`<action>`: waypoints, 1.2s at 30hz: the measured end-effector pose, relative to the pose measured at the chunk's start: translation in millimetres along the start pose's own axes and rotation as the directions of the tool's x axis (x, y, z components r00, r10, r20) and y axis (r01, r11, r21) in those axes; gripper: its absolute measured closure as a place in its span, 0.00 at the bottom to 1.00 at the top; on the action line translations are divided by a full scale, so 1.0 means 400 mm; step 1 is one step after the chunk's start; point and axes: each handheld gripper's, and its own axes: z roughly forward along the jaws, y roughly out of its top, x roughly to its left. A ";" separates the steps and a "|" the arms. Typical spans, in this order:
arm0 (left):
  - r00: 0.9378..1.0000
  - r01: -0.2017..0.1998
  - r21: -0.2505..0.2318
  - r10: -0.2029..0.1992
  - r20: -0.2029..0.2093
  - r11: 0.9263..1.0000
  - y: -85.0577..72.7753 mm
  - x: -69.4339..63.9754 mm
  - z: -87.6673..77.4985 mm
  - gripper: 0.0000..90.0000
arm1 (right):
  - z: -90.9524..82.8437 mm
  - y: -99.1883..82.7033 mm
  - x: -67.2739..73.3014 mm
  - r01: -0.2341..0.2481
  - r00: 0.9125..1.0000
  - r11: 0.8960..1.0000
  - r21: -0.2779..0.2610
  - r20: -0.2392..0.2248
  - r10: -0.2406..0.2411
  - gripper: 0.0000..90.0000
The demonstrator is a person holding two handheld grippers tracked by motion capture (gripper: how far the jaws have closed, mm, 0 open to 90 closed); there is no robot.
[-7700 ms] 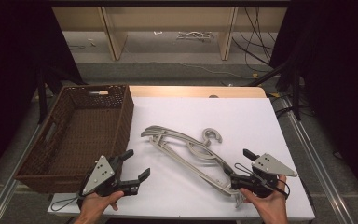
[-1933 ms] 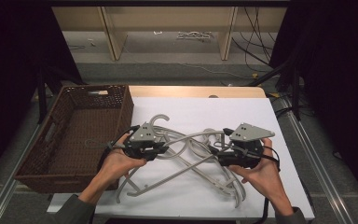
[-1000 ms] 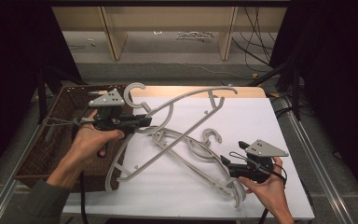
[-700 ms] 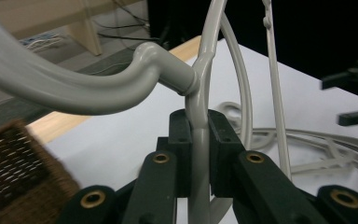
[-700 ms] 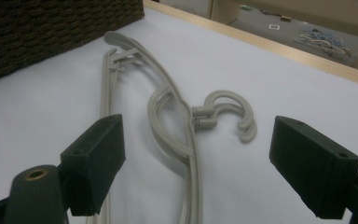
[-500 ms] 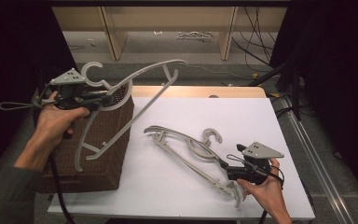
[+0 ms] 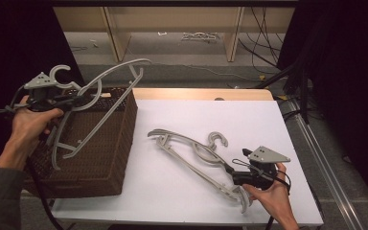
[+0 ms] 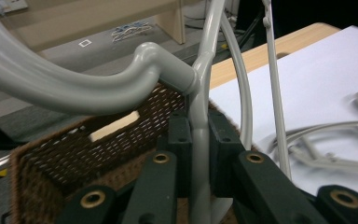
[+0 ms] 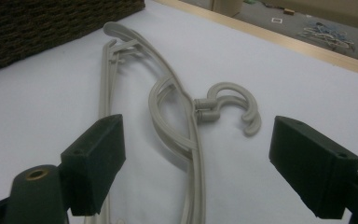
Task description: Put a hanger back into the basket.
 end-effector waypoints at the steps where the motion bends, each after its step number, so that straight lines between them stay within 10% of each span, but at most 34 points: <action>1: 1.000 -0.003 0.002 0.003 -0.007 1.000 -0.008 0.007 0.001 0.91 | -0.001 0.000 -0.001 0.000 1.000 1.000 0.008 0.001 0.000 0.22; 19: 0.995 -0.021 0.112 0.032 -0.099 0.993 -0.130 0.103 0.003 0.91 | 0.008 -0.005 -0.002 -0.006 1.000 1.000 0.009 -0.004 0.006 0.22; 36: 0.992 -0.042 0.239 0.069 -0.106 0.970 -0.205 0.129 0.045 0.91 | 0.011 -0.008 -0.003 -0.009 1.000 1.000 0.016 -0.004 0.009 0.22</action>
